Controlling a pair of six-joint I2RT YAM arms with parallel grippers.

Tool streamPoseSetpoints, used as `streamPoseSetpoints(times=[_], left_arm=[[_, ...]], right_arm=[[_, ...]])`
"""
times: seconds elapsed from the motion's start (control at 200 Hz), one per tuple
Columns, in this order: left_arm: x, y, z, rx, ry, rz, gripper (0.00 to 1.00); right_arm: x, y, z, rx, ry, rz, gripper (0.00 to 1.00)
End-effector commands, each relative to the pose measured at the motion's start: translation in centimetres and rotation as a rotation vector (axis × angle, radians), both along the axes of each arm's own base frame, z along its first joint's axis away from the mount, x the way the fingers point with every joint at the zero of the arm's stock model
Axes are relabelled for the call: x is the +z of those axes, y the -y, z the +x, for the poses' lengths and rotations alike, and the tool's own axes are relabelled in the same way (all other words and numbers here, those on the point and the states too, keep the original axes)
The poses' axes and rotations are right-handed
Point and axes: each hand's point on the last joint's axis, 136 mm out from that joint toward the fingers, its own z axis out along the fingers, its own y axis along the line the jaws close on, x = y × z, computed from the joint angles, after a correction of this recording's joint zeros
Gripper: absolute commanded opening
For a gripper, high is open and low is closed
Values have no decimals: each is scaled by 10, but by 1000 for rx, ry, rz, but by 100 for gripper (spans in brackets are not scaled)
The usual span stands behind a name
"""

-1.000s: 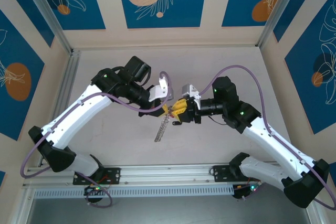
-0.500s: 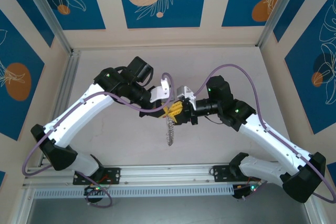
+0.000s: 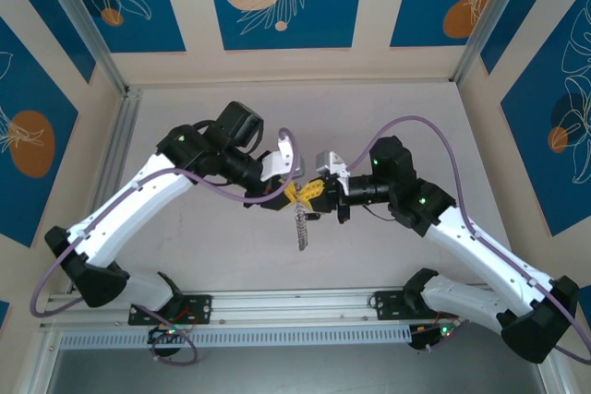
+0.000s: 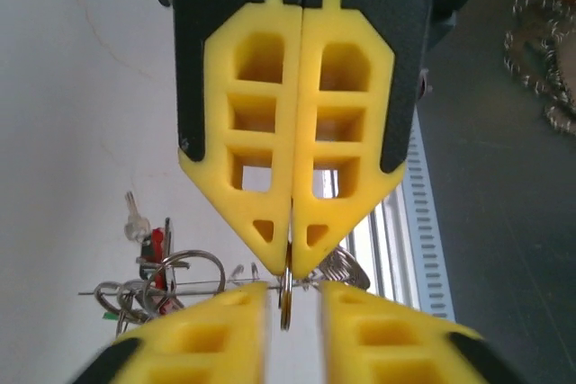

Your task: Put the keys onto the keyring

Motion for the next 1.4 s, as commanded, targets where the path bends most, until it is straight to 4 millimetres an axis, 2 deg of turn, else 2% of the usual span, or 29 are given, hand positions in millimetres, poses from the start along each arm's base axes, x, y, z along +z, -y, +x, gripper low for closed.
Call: streamPoseSetpoints(times=[0.0, 0.175, 0.375, 0.775, 1.03, 1.21, 1.325, 1.396], left_arm=[[19, 4, -8, 0, -21, -127, 30], [25, 2, 3, 87, -13, -279, 29], [48, -1, 21, 179, 10, -497, 27], [78, 5, 24, 165, -9, -706, 30], [79, 9, 24, 146, -40, -733, 30], [74, 13, 28, 146, -45, -722, 25], [75, 15, 29, 136, -49, -723, 0], [76, 14, 29, 136, -39, -719, 0]], right_arm=[[32, 5, -3, 4, 30, 146, 0], [58, 11, -5, 10, 30, 310, 0], [79, 15, -2, -3, 22, 464, 0], [80, 23, 20, -122, -40, 616, 0], [85, 23, 23, -123, -43, 650, 0], [87, 22, 22, -108, -42, 664, 0], [87, 22, 20, -99, -42, 667, 0], [86, 23, 19, -103, -42, 670, 0]])
